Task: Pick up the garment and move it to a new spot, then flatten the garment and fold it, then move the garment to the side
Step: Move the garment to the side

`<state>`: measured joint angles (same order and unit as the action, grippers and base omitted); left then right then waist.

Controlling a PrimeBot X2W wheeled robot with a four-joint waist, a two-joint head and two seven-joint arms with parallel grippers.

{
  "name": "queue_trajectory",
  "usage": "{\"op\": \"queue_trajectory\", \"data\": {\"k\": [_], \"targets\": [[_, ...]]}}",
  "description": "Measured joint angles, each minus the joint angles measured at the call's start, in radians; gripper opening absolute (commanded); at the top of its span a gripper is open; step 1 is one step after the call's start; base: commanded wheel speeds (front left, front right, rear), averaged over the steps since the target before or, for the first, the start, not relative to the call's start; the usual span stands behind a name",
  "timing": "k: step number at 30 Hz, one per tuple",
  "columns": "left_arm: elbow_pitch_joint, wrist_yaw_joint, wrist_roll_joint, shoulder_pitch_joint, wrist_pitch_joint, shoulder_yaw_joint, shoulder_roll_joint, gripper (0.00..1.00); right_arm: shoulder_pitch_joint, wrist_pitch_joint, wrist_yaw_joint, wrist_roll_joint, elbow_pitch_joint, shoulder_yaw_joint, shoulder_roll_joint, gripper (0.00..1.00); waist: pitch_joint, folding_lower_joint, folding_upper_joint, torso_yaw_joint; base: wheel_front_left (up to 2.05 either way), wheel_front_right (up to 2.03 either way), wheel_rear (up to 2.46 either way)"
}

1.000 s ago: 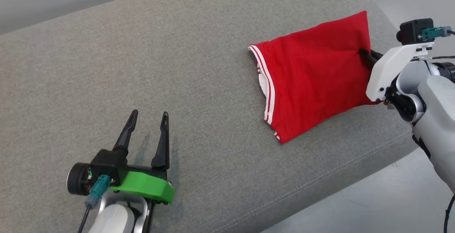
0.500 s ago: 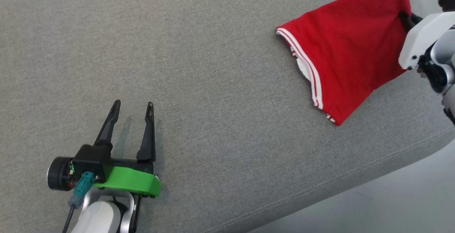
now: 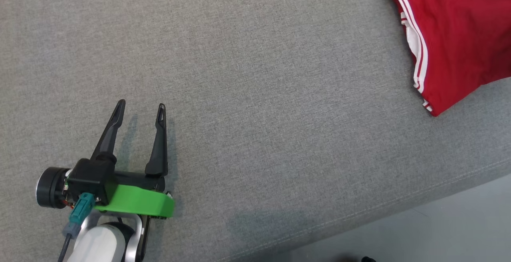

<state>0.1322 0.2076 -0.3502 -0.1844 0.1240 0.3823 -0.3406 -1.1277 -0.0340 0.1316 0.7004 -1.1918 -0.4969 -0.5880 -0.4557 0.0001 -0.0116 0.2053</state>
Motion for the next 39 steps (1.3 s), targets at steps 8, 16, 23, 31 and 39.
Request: {"op": "queue_trajectory", "data": {"k": [8, 16, 23, 31, 39], "targets": [[0.031, 0.013, 0.011, 0.006, -0.024, 0.005, -0.016, 1.00, -0.020, -0.092, 0.000, -0.062, -0.083, 0.022, 0.013, 1.00, -0.033, 0.0000, 0.0000, -0.014, 0.00, 0.00, 0.00], [0.037, 0.019, 0.014, 0.007, -0.026, 0.007, -0.020, 1.00, -0.025, -0.146, 0.000, -0.111, -0.094, 0.040, 0.049, 1.00, -0.037, 0.0000, 0.0000, -0.016, 0.00, 0.00, 0.00], [0.006, 0.022, -0.009, 0.007, 0.000, 0.002, -0.002, 1.00, -0.016, -0.191, 0.000, -0.142, -0.080, 0.017, 0.107, 1.00, -0.010, 0.0000, 0.0000, -0.013, 0.00, 0.00, 0.00], [-0.093, 0.017, -0.047, -0.002, 0.055, -0.022, 0.028, 1.00, 0.024, -0.223, 0.000, -0.143, 0.032, -0.016, 0.135, 1.00, 0.074, 0.0000, 0.0000, -0.020, 0.00, 0.00, 0.00], [-0.240, 0.011, -0.099, 0.003, 0.111, -0.053, 0.079, 1.00, 0.148, -0.229, 0.000, -0.118, 0.211, -0.002, 0.155, 1.00, 0.195, -0.0001, 0.0000, -0.044, 0.00, 0.00, 0.00]]}}
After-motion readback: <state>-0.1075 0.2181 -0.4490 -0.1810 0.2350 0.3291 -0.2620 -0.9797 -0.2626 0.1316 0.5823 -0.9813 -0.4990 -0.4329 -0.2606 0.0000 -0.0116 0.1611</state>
